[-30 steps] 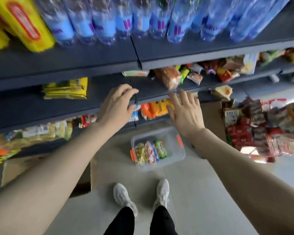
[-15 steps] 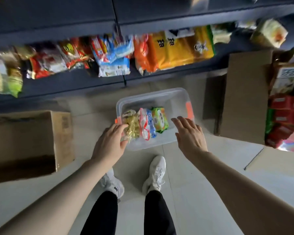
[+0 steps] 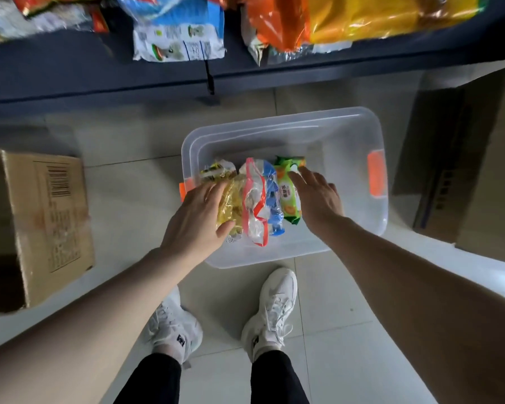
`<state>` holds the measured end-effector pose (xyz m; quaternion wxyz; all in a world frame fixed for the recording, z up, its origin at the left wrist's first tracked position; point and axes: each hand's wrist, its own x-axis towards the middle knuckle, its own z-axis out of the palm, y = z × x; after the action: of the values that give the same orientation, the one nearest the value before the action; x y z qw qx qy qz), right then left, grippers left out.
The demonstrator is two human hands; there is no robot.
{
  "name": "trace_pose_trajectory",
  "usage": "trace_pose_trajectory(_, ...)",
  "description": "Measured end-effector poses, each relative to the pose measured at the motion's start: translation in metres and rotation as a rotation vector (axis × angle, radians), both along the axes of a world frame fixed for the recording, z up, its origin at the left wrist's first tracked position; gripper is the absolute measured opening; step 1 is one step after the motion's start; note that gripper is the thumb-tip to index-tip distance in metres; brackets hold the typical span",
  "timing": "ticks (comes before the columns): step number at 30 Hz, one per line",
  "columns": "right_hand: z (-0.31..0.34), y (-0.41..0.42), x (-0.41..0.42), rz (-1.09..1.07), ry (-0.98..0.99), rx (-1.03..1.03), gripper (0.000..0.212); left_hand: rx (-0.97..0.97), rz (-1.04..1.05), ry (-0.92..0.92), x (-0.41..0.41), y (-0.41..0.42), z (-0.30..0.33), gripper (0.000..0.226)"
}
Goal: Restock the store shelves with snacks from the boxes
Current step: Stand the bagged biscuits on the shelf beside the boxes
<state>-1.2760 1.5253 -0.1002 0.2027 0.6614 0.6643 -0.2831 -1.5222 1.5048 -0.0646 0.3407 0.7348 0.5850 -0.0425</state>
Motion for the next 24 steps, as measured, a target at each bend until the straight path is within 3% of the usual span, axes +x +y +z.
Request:
trace_pose_trajectory(6, -0.045, 0.042, 0.001, 0.235, -0.023, -0.027, 0.096, 0.125, -0.009, 0.015, 0.016, 0.008, -0.032, 0.073)
trace_pose_trajectory(10, -0.058, 0.050, 0.008, 0.371, -0.042, -0.012, 0.096, 0.172, -0.112, 0.002, 0.025, 0.010, -0.037, 0.097)
trace_pose_trajectory(13, -0.055, 0.047, 0.021, 0.458, -0.082, -0.027, 0.092, 0.217, -0.171, 0.052, 0.035, 0.019, -0.035, 0.101)
trace_pose_trajectory(17, -0.045, 0.045, 0.051, 0.419, -0.079, -0.020, 0.074, 0.120, -0.282, 0.298, 0.058, 0.049, -0.025, 0.106)
trace_pose_trajectory(20, -0.036, 0.040, 0.080, 0.337, -0.011, -0.067, 0.054, 0.086, -0.357, 0.275, 0.076, 0.064, -0.022, 0.087)
trace_pose_trajectory(24, -0.025, 0.029, 0.096, 0.259, 0.091, -0.127, 0.063, -0.045, -0.485, 0.263, 0.090, 0.075, -0.037, 0.094)
